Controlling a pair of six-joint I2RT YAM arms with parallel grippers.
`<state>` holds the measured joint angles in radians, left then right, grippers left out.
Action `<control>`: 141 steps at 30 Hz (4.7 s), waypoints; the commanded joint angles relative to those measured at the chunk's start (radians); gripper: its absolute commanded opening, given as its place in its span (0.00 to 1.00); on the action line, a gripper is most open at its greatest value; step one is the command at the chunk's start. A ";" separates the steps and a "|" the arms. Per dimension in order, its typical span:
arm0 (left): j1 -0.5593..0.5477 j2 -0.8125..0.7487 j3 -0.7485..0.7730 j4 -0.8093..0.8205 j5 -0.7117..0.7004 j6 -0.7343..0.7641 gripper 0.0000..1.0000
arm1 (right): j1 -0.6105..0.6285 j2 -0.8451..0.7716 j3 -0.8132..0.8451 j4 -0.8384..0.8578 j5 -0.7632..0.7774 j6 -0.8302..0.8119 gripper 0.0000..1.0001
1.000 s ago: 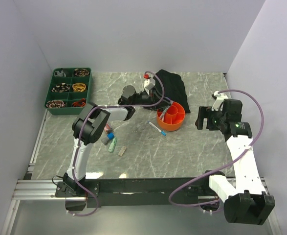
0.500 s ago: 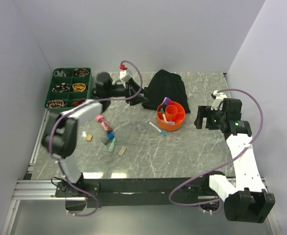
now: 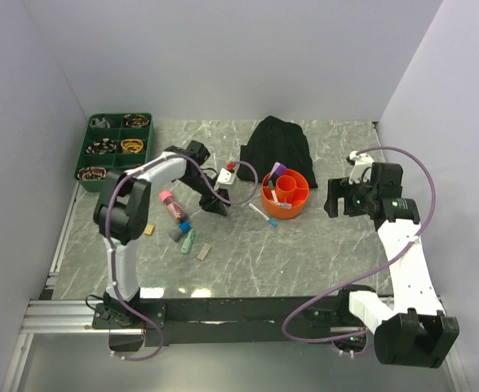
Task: Sort the stationery into containers
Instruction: Move the pen to the center of the board, then pick up the pen from the center of the board.
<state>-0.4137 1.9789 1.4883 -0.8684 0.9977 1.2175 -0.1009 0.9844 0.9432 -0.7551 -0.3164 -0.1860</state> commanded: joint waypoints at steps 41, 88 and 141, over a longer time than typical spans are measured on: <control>-0.122 0.354 0.431 -0.009 -0.087 -0.062 0.46 | -0.005 0.181 0.137 0.020 0.014 -0.041 0.96; -0.039 0.041 0.023 -0.043 -0.263 -0.211 0.12 | -0.005 0.115 0.097 0.037 -0.007 -0.040 0.96; -0.278 0.101 -0.097 0.220 -0.542 -0.544 0.08 | -0.003 -0.067 -0.026 0.003 -0.023 -0.056 0.97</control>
<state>-0.6933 2.0449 1.4330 -0.5610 0.4732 0.7040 -0.1009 0.9298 0.9073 -0.7521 -0.3302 -0.2268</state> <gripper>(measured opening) 0.151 0.972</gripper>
